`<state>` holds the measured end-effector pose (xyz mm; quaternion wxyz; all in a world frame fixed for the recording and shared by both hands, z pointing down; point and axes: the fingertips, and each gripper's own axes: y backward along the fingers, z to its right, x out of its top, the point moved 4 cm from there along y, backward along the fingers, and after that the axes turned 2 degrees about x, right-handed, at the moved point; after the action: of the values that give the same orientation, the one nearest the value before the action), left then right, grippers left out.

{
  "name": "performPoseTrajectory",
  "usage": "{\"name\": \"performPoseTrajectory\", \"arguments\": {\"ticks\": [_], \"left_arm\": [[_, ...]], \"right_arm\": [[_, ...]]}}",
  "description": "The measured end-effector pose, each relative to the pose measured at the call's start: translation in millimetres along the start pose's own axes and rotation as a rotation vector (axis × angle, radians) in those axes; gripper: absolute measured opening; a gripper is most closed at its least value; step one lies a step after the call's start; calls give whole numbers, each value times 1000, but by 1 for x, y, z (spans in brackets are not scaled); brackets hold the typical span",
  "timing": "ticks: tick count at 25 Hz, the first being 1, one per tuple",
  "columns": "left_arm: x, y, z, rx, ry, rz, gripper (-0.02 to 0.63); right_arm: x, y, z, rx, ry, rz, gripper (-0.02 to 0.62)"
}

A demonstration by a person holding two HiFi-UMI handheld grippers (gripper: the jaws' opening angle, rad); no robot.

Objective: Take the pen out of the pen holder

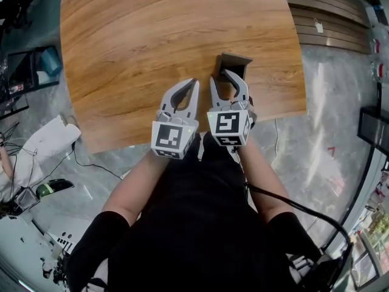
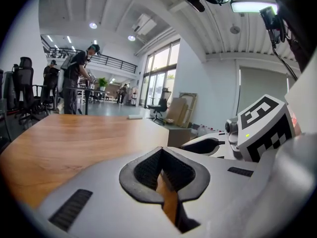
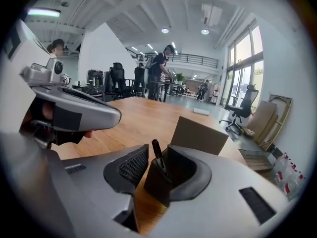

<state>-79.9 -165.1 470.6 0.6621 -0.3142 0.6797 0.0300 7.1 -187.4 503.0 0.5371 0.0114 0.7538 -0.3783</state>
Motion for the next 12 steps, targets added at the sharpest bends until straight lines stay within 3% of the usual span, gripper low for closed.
{"name": "performPoseTrajectory", "arguments": {"ticks": [2,4,12], "left_arm": [[-1,-1,-4,4,10,0,0],[-3,-1,-7,5,19,-1,0],[-3,-6,1,-17,26,5,0]], "right_arm": [[2,-3,2,-20,11,1,102],[4,-2,4,-50,28,8,46],[7,14,19,-127,19,52,43]]}}
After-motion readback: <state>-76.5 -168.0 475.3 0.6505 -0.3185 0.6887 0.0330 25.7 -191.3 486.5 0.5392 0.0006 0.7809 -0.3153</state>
